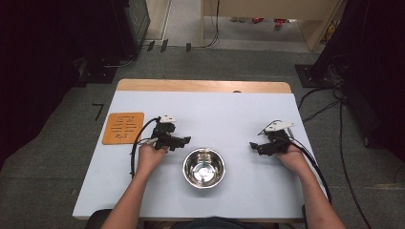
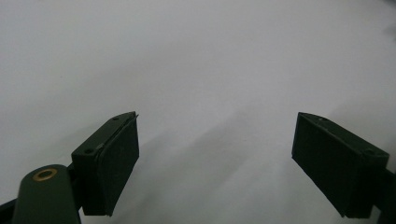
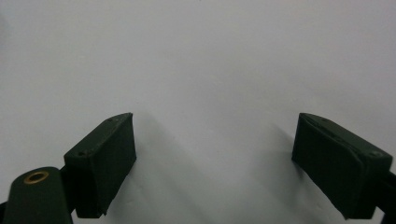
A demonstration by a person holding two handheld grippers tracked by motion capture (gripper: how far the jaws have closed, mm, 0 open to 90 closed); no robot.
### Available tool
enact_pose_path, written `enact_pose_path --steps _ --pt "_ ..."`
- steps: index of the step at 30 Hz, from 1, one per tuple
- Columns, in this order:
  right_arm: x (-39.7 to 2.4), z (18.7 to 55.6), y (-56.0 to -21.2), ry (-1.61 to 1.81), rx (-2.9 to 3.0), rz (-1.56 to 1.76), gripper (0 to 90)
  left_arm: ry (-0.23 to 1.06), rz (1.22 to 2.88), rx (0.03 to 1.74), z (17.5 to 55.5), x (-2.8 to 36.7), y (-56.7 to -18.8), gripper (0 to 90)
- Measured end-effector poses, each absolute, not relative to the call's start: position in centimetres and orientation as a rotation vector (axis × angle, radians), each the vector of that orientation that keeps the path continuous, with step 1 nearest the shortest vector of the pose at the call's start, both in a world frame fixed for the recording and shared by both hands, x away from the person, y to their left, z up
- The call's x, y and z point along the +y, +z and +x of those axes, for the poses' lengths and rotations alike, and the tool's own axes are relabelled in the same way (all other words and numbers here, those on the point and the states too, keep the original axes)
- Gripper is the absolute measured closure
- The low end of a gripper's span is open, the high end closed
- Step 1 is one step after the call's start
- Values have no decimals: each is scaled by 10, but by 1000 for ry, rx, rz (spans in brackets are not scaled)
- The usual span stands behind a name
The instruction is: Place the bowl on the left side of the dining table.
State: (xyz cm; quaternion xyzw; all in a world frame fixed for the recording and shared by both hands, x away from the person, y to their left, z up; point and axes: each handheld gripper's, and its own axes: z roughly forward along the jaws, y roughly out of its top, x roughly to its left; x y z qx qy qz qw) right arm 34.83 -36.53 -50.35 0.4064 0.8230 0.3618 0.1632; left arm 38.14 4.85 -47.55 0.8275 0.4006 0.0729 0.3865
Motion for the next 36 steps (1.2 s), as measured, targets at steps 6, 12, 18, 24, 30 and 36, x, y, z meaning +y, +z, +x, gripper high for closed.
enact_pose_path --steps 6,12,18,24,30,36 --pt "-365 348 -504 1033 2347 1160 130 82 2088 1050 384 52 -468 152" --pt "-365 348 -503 1033 2347 1160 130 151 2152 1071 383 52 -465 152" --pt "-365 348 -504 1033 2347 1161 130 149 2171 1080 381 54 -462 152" --pt "-365 348 -504 1032 2348 1159 130 119 2141 1054 379 55 -457 152" --pt "-365 348 -504 1033 2347 1161 130 125 2141 1029 375 56 -453 152" --pt "-365 348 -503 1035 2350 1166 130 111 2134 1002 372 55 -450 153"
